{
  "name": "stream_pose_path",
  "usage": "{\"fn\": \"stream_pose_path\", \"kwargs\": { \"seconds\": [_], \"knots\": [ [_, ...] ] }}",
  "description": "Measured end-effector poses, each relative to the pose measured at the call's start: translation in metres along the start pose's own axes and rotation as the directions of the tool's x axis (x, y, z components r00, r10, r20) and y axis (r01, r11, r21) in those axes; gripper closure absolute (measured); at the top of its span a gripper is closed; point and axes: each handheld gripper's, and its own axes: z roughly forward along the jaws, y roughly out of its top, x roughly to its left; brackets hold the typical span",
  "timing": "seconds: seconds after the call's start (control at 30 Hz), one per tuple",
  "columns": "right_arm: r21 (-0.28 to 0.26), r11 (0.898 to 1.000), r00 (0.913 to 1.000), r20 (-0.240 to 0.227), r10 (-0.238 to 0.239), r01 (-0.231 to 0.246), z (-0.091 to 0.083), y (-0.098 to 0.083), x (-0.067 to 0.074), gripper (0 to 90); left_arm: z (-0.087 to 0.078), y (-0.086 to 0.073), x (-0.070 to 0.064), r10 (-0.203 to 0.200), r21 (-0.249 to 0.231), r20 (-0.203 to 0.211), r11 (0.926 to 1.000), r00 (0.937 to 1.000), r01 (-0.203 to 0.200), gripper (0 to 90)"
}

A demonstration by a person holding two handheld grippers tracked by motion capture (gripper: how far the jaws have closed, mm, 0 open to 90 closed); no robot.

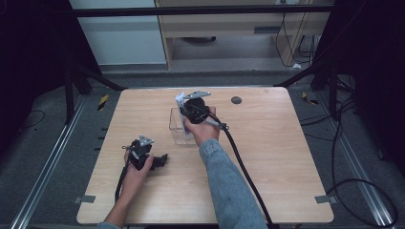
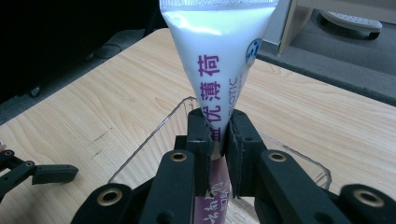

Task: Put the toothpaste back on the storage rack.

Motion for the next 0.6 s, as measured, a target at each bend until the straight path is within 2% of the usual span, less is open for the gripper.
{"fn": "stream_pose_path", "kwargs": {
  "seconds": [0.6],
  "knots": [
    [0.014, 1.000, 0.9999, -0.005, -0.010, 0.010, 0.0030, -0.0030, 0.0027, 80.5, 0.0000, 0.0000, 0.0000, 0.001, 0.000, 0.000, 1.0000, 1.0000, -0.001, 0.0]
  ]
}}
